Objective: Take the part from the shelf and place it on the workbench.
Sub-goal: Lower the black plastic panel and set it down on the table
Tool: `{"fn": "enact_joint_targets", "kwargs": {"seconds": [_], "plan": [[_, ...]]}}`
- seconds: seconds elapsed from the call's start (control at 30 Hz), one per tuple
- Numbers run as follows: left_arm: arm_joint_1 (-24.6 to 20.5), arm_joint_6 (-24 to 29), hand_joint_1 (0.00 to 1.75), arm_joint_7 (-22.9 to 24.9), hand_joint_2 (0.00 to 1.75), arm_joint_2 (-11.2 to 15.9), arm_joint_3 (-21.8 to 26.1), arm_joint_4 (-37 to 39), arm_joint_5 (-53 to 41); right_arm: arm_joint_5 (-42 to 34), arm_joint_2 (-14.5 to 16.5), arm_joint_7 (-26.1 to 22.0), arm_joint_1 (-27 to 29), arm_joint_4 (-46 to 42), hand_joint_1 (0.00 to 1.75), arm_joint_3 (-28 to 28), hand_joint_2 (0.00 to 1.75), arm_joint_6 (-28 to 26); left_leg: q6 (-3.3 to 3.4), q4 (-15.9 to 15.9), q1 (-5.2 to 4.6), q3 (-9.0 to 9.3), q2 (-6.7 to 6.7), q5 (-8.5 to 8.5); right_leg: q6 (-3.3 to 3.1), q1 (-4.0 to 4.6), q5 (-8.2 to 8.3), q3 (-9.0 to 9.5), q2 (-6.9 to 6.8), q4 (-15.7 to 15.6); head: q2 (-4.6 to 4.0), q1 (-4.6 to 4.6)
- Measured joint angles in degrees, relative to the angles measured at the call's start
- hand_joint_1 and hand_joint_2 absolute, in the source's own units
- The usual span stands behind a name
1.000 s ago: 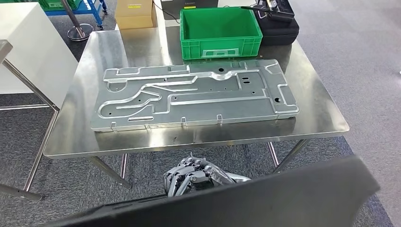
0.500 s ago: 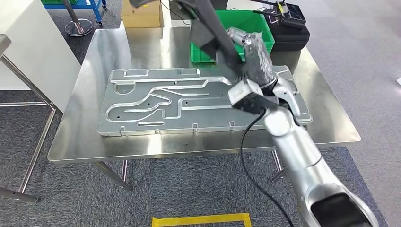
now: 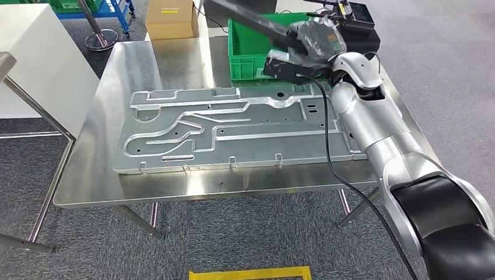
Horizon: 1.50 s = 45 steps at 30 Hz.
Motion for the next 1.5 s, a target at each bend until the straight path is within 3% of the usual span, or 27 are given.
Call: {"fn": "enact_joint_targets", "kwargs": {"seconds": [0.03, 0.07, 0.13, 0.17, 0.2, 0.33, 0.4, 0.47, 0.53, 0.57, 0.67, 0.73, 0.8, 0.87, 0.93, 1.0, 1.03, 1.07, 1.13, 1.2, 1.3, 1.37, 1.4, 1.5], "plan": [[0.03, -0.16, 0.0, -0.17, 0.0, -0.01, 0.0, 0.0, -0.04, 1.46, 0.08, -0.18, 0.3, 2.75, 1.61, 1.24, 1.75, 0.49, -0.07, 0.11, 0.03, -0.39, 0.01, 0.87, 0.02, 0.01, -0.13, 0.13, 0.01, 0.05, 0.0, -0.01], [0.05, -0.35, 0.0, -0.44, 0.0, -0.02, 0.0, 0.0, -0.09, 2.8, 0.15, -0.49, 0.75, 5.19, 1.61, 2.48, 1.75, 0.86, -0.08, -2.22, 0.06, 0.42, 0.01, 2.76, 0.12, 0.0, -0.31, 0.28, 0.02, 0.14, 0.0, -0.01], [0.07, -0.77, 0.0, -1.07, 0.0, -0.01, -0.01, 0.0, -0.28, 4.89, 0.37, -1.36, 1.82, 8.64, 1.61, 4.61, 1.75, 1.46, 0.1, -9.97, 0.05, 3.83, 0.0, 6.8, 0.47, 0.05, -0.84, 0.48, 0.07, 0.48, -0.01, 0.0], [0.05, -0.91, 0.0, -1.41, 0.0, -0.01, -0.01, 0.0, -0.39, 5.61, 0.5, -1.79, 2.35, 9.99, 1.61, 5.54, 1.75, 1.61, 0.29, -13.05, 0.01, 5.21, -0.03, 7.79, 0.68, 0.13, -1.06, 0.4, 0.11, 0.76, -0.01, 0.01], [0.04, -1.04, 0.0, -1.68, 0.0, -0.01, -0.03, 0.0, -0.5, 6.18, 0.67, -2.17, 2.96, 11.13, 1.61, 6.37, 1.75, 1.64, 0.49, -14.68, -0.04, 5.96, -0.06, 8.05, 0.89, 0.22, -1.2, 0.26, 0.14, 0.95, -0.01, 0.02], [0.03, -1.45, 0.0, -2.17, 0.0, -0.01, -0.32, 0.0, -1.15, 7.66, 1.11, -3.15, 6.17, 13.96, 1.61, 8.93, 1.75, 0.5, 1.55, -15.6, 0.03, 6.49, -0.13, 7.7, 1.83, 0.23, -1.98, -0.07, 0.16, 1.59, 0.0, 0.07], [-0.14, -1.5, 0.0, -2.19, 0.0, -0.01, -0.52, 0.0, -1.46, 8.0, 1.26, -3.14, 7.34, 14.77, 1.61, 9.9, 1.75, -0.93, 2.06, -15.97, 0.2, 6.8, -0.08, 7.74, 2.39, 0.03, -4.39, -1.86, 0.14, 5.58, 0.0, 0.15], [-0.29, -1.48, 0.0, -2.21, 0.0, -0.01, -0.68, 0.0, -1.62, 8.3, 1.38, -3.04, 8.56, 15.57, 1.61, 10.73, 1.75, -2.78, 2.36, -15.98, 0.17, 6.91, -0.07, 7.62, 2.77, -0.13, -7.61, -5.77, 0.13, 13.3, 0.0, 0.21], [-0.2, -1.34, 0.0, -2.36, 0.0, -0.01, -0.82, 0.0, -1.63, 8.62, 1.43, -3.09, 9.84, 16.13, 1.61, 11.27, 1.75, -4.93, 2.46, -15.91, 0.15, 7.11, -0.09, 7.46, 2.91, -0.25, -7.99, -8.26, 0.12, 17.41, 0.0, 0.22], [-0.12, -1.22, 0.0, -2.5, 0.44, -0.01, -0.86, 0.0, -1.63, 8.75, 1.45, -3.34, 10.21, 16.31, 1.2, 11.45, 1.31, -5.98, 2.45, -15.85, 0.14, 7.25, -0.11, 7.34, 2.85, -0.29, -6.53, -7.87, 0.12, 16.1, 0.0, 0.22], [-0.04, -0.74, 0.0, -3.0, 1.75, -0.01, -0.91, 0.0, -1.67, 9.05, 1.51, -4.71, 10.45, 16.64, 0.0, 11.86, 0.0, -8.17, 2.07, -15.69, 0.02, 7.69, -0.13, 6.98, 2.26, -0.17, -0.96, -2.6, 0.1, 4.74, 0.0, 0.22], [0.0, -0.4, 0.0, -3.08, 1.75, -0.02, -1.03, 0.0, -1.99, 9.15, 1.55, -5.92, 10.71, 16.77, 0.0, 12.05, 0.0, -9.16, 1.59, -15.72, -0.1, 7.72, -0.13, 6.9, 1.93, 0.13, -0.17, -1.01, 0.16, 1.23, 0.0, 0.2], [0.06, -0.11, 0.0, -2.92, 1.75, -0.03, -1.28, 0.0, -2.5, 9.01, 1.57, -6.9, 11.21, 16.84, 0.0, 12.12, 0.0, -9.72, 1.01, -15.88, -0.17, 7.77, -0.15, 6.9, 1.57, 0.16, 0.01, -0.94, 0.22, 0.89, 0.0, 0.19], [0.11, 0.13, 0.0, -2.83, 0.87, -0.04, -1.46, 0.0, -2.73, 8.72, 1.58, -7.33, 11.66, 16.91, 0.0, 12.17, 0.0, -10.13, 0.53, -14.58, -0.16, 7.29, -0.11, 5.73, 0.9, -0.12, 0.35, -0.69, 0.19, 0.34, 0.0, 0.17], [0.15, 0.23, 0.0, -2.9, 0.0, -0.04, -1.5, 0.0, -2.5, 8.4, 1.63, -7.63, 12.03, 16.93, 0.0, 12.19, 0.0, -10.8, 0.2, -8.89, -0.06, 4.93, -0.03, 2.32, 0.35, -0.24, 0.52, -0.56, 0.15, 0.06, -0.01, 0.14], [0.19, 0.23, 0.0, -2.96, 0.0, -0.05, -1.51, 0.0, -2.22, 8.04, 1.67, -8.01, 12.73, 16.92, 0.0, 12.19, 0.0, -11.82, -0.07, -1.4, 0.02, 1.68, -0.01, -0.87, 0.19, -0.14, 0.49, -0.57, 0.15, 0.11, -0.01, 0.13], [0.21, 0.23, 0.0, -2.96, 0.0, -0.06, -1.51, 0.0, -2.19, 7.77, 1.68, -8.23, 13.19, 16.88, 0.0, 12.15, 0.0, -12.51, -0.17, 0.3, 0.03, 0.93, -0.01, -1.13, 0.18, -0.1, 0.46, -0.56, 0.16, 0.17, 0.0, 0.13], [0.24, 0.23, 0.0, -2.95, 0.0, -0.07, -1.51, 0.0, -2.22, 7.36, 1.68, -8.59, 13.61, 16.76, 0.0, 12.05, 0.0, -13.4, -0.23, -0.21, 0.06, 1.21, -0.01, -0.28, 0.22, -0.1, 0.4, -0.55, 0.18, 0.27, 0.0, 0.13], [0.22, 0.23, 0.0, -2.86, 0.0, -0.04, -1.51, 0.0, -2.32, 6.17, 1.68, -9.85, 14.19, 16.07, 0.0, 11.56, 0.0, -15.91, -0.15, -7.28, 0.16, 4.66, 0.01, 3.46, 0.47, -0.12, 0.11, -0.56, 0.25, 0.7, 0.0, 0.12], [0.12, 0.19, 0.0, -2.73, 0.0, -0.01, -1.51, 0.0, -2.39, 4.77, 1.62, -11.26, 14.66, 14.4, 0.0, 10.6, 0.0, -19.48, 0.19, -13.82, 0.07, 7.96, 0.0, 5.55, 0.93, 0.05, -0.19, -0.76, 0.37, 1.23, 0.0, 0.14], [0.11, -0.16, 0.0, -2.6, 0.0, -0.02, -1.5, 0.0, -2.25, 3.28, 0.99, -11.8, 16.59, 9.07, 0.0, 8.88, 0.0, -25.22, 1.04, -15.29, -0.1, 8.71, -0.04, 5.65, 1.66, 0.21, -0.15, -0.91, 0.42, 1.26, 0.0, 0.22], [0.09, -0.56, 0.0, -2.6, 0.0, -0.03, -1.49, 0.0, -2.1, 2.91, -0.31, -10.74, 18.96, 3.02, 0.0, 7.76, 0.0, -28.05, 1.81, -15.74, 0.04, 8.87, -0.02, 5.96, 2.26, 0.05, -1.11, -1.21, 0.37, 2.27, 0.0, 0.23], [0.06, -0.74, 0.0, -2.6, 0.0, -0.03, -1.49, 0.0, -2.05, 2.83, -1.3, -10.0, 20.41, -0.63, 0.0, 7.09, 0.0, -29.25, 2.18, -15.99, 0.14, 8.95, -0.01, 6.1, 2.57, -0.04, -2.46, -2.04, 0.35, 4.27, 0.0, 0.24], [0.26, -1.11, 0.0, -2.49, 0.0, -0.03, -1.49, 0.0, -1.65, 2.37, -4.87, -8.65, 26.11, -11.29, 0.0, 4.33, 0.0, -32.44, 2.71, -16.1, 0.17, 8.99, -0.14, 6.1, 3.21, -0.23, -7.61, -6.96, 0.32, 14.9, 0.0, 0.26]]}}
